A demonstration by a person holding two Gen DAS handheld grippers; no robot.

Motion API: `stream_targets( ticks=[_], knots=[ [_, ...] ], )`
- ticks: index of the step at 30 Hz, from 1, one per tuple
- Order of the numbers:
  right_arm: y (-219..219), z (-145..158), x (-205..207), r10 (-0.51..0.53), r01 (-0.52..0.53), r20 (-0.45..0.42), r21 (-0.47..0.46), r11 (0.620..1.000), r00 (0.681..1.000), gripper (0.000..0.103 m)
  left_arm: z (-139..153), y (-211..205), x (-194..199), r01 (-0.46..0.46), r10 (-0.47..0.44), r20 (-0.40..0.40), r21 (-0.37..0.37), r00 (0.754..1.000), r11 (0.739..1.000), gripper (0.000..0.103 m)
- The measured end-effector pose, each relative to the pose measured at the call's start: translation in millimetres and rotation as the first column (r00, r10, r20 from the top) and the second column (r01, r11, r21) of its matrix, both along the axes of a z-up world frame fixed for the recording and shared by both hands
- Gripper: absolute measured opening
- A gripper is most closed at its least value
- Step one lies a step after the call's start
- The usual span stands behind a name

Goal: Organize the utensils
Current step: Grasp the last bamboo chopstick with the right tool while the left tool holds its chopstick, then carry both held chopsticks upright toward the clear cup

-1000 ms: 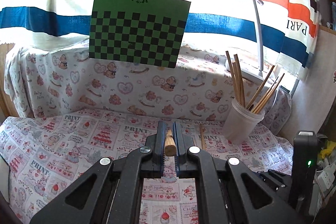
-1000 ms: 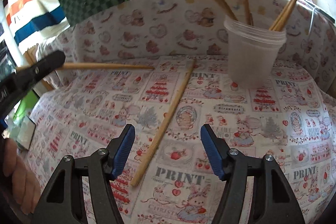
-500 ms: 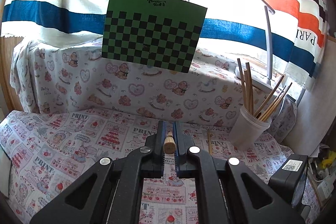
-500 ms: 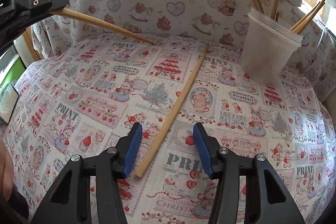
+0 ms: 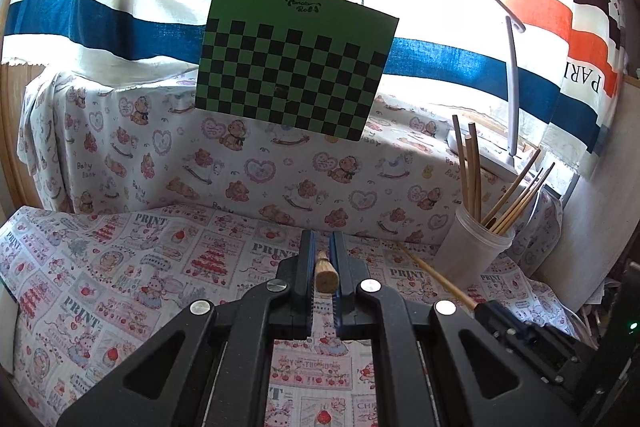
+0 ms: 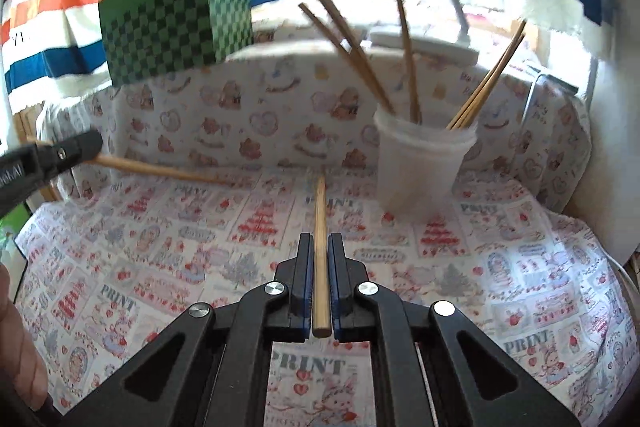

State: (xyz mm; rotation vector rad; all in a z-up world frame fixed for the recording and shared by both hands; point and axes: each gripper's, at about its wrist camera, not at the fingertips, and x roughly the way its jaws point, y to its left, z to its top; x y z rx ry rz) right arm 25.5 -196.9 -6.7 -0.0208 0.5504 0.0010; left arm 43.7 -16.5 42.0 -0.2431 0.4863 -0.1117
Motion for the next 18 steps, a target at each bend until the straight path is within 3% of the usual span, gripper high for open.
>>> stream_targets(
  ticks=[7, 11, 18],
  knots=[
    [-32, 40, -27, 0.037, -0.075, 0.199, 0.190, 0.979, 0.979, 0.008, 8, -4, -8, 0.036, -0.037, 0.048, 0.014, 0.998, 0.999, 0.006],
    [-39, 53, -41, 0.026, -0.089, 0.280, 0.214, 0.973, 0.960, 0.008, 15, -8, -16, 0.072, -0.074, 0.085, 0.016, 0.994, 0.997, 0.006],
    [-41, 60, -46, 0.019, -0.082, 0.303, 0.197, 0.977, 0.953, 0.008, 23, -10, -24, 0.095, -0.096, 0.125, 0.013, 0.987, 0.995, 0.006]
  ],
)
